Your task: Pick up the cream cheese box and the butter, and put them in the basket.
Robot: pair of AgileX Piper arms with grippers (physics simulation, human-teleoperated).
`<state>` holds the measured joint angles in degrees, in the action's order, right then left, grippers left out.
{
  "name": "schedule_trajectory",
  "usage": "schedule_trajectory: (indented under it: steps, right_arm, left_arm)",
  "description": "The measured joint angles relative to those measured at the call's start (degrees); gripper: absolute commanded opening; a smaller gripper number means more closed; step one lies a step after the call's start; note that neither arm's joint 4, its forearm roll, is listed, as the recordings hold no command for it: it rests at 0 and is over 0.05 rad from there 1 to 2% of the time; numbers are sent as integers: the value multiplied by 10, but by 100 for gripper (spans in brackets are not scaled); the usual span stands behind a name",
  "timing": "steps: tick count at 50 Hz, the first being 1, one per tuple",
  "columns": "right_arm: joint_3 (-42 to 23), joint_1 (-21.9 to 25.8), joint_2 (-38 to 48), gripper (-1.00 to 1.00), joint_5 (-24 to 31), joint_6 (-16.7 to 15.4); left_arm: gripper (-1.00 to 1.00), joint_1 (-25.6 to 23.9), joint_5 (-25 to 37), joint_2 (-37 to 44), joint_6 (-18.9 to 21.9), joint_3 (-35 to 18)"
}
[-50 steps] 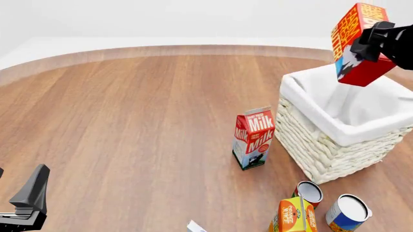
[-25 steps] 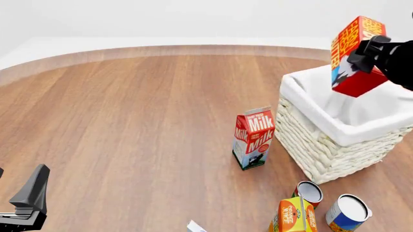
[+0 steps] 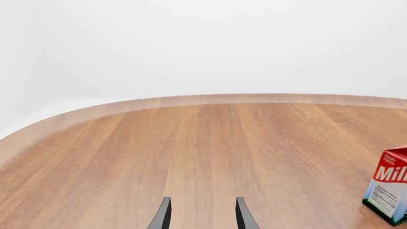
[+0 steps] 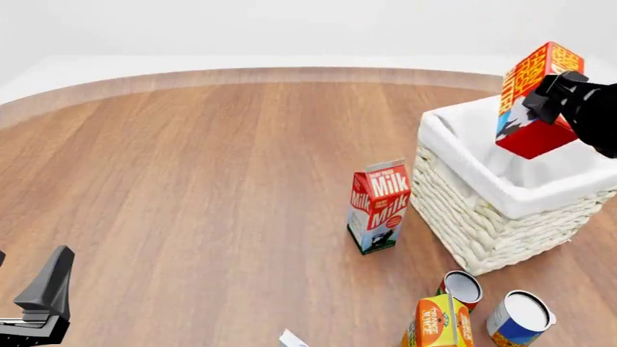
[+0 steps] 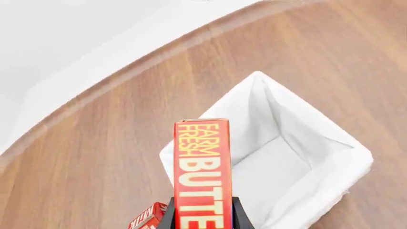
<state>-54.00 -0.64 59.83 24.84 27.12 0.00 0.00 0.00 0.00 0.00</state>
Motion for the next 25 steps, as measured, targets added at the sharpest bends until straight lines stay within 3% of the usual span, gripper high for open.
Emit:
schedule_trajectory:
  steps: [25]
  right_arm:
    - [56,-13,13,-100,-63,39]
  left_arm:
    - [100,0,0,0,0,0]
